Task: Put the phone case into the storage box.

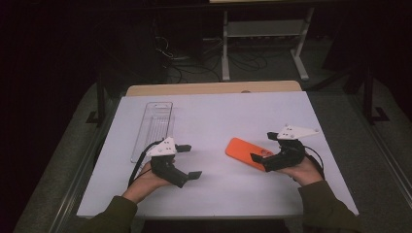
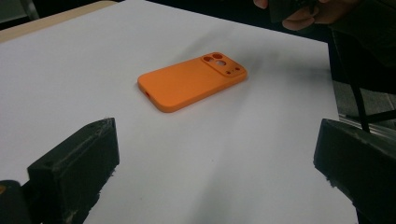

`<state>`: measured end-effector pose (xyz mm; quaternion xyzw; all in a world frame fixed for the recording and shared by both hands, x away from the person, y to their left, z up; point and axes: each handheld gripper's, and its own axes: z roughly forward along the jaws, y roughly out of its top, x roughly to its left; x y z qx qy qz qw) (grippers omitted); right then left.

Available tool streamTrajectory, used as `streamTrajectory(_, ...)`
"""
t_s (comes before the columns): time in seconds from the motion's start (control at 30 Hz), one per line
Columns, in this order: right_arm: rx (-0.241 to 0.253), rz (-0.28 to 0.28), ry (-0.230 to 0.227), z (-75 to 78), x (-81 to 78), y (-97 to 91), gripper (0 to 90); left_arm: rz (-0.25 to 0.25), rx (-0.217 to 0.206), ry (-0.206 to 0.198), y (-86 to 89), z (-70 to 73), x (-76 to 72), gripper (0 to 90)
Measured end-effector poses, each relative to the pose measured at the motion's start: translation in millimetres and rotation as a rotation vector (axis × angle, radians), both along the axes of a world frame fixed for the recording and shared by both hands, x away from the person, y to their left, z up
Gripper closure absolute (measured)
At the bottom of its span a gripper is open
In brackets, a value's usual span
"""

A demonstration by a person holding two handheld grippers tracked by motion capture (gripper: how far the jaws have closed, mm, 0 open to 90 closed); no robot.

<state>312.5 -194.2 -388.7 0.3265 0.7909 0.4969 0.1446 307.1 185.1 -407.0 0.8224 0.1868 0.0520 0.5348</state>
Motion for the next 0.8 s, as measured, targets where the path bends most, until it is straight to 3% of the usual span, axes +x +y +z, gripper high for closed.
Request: streamTrajectory(0.8,-0.002,-0.008,0.006,7.1,21.9,-7.4,0.0,-0.003,0.006,0.005,0.4,-1.0,0.1,0.0)
